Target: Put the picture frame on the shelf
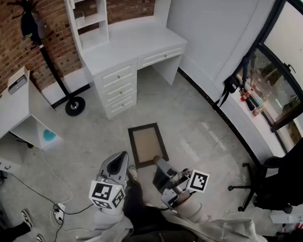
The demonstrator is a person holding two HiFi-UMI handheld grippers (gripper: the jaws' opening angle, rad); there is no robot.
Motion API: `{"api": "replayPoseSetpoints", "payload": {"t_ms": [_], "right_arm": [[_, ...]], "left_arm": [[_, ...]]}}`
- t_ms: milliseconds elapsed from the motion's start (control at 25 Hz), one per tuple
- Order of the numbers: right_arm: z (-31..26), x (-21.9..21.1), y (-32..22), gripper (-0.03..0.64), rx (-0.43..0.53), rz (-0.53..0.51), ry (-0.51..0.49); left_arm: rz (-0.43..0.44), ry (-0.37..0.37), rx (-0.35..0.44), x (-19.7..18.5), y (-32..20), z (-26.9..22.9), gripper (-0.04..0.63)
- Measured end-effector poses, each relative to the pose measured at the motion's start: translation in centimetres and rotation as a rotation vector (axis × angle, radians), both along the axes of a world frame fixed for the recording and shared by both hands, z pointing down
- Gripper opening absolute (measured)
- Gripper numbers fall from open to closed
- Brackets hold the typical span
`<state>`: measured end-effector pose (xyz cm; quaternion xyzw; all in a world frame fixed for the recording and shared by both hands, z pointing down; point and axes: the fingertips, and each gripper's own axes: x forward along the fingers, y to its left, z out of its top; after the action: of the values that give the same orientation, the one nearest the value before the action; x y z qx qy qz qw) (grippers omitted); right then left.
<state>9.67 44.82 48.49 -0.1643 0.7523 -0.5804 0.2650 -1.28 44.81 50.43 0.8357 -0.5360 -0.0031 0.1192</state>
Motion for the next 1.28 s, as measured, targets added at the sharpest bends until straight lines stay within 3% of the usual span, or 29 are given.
{"api": "replayPoseSetpoints", "payload": {"t_ms": [240, 600, 840, 1280], "right_arm": [[-1.1, 2.5, 6.6, 0.072, -0.003, 0.006, -0.018], [-2.4, 4.7, 10.0, 0.072, 0.015, 0.060, -0.034], [-3.0, 6.2, 10.1, 0.072, 0.012, 0.101, -0.036], [-2.7, 5.3, 4.8, 0.071, 0.034, 0.120, -0.019]], "left_arm": [[-0.030, -0.009, -0.021, 1.7, 7.4, -0.8, 0.005], [-0.018, -0.018, -0.002, 2.9, 11.3, -2.3, 0.005], [0.062, -0.023, 0.002, 5.5, 11.5, -3.1, 0.005], [0.055, -0.011, -0.001, 4.9, 5.5, -2.7, 0.003]]}}
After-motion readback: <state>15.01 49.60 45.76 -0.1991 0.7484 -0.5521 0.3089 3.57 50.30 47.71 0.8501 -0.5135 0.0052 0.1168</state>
